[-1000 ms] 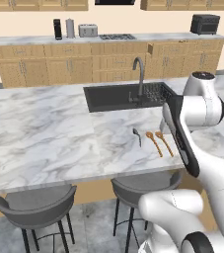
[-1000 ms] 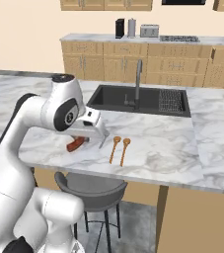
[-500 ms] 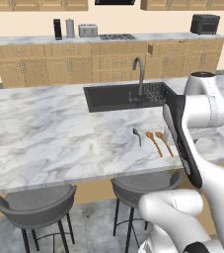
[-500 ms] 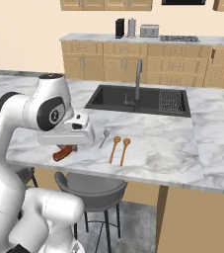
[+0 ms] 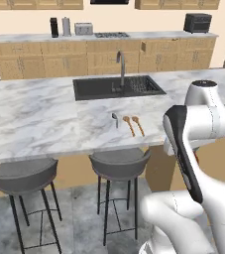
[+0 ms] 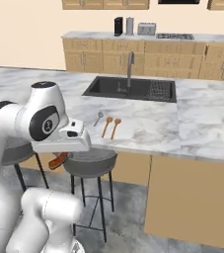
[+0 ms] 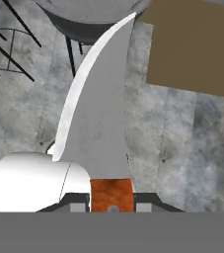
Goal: Pick up the metallic utensils from the counter and place them in the open drawer. Make sure not to pick up any wooden utensils.
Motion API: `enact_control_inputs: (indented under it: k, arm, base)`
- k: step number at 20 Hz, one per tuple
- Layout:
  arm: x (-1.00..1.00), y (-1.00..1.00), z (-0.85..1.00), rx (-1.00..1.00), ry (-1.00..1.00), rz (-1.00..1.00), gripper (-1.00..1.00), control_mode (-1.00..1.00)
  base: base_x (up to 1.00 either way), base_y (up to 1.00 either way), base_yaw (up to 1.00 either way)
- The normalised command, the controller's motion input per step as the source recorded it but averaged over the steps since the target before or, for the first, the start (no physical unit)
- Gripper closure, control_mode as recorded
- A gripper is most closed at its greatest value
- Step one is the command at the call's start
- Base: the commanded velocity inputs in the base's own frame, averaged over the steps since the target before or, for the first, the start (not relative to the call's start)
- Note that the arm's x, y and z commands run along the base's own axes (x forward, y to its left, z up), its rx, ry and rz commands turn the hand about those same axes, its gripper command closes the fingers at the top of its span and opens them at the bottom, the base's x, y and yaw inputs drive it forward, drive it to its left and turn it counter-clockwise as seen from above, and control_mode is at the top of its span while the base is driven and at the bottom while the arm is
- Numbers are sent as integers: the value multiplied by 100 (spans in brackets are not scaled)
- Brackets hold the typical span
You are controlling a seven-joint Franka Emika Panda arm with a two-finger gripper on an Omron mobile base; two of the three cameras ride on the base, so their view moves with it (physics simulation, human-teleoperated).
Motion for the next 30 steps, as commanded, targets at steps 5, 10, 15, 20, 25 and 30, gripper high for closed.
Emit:
enact_control_inputs:
  k: [5, 10, 15, 20, 25, 30]
  arm:
    - [0, 0, 0, 0, 0, 0, 100, 100]
    - [0, 0, 0, 0, 0, 0, 100, 100]
    - [0, 0, 0, 0, 0, 0, 100, 100]
    - [0, 0, 0, 0, 0, 0, 100, 100]
    - [0, 0, 0, 0, 0, 0, 100, 100]
    - [0, 0, 0, 0, 0, 0, 100, 100]
  base:
    - [-37, -100, -7]
    - [-13, -100, -5]
    - [-4, -100, -1]
    - [-5, -100, -2]
    - [-13, -100, -8]
    - [-13, -100, -10]
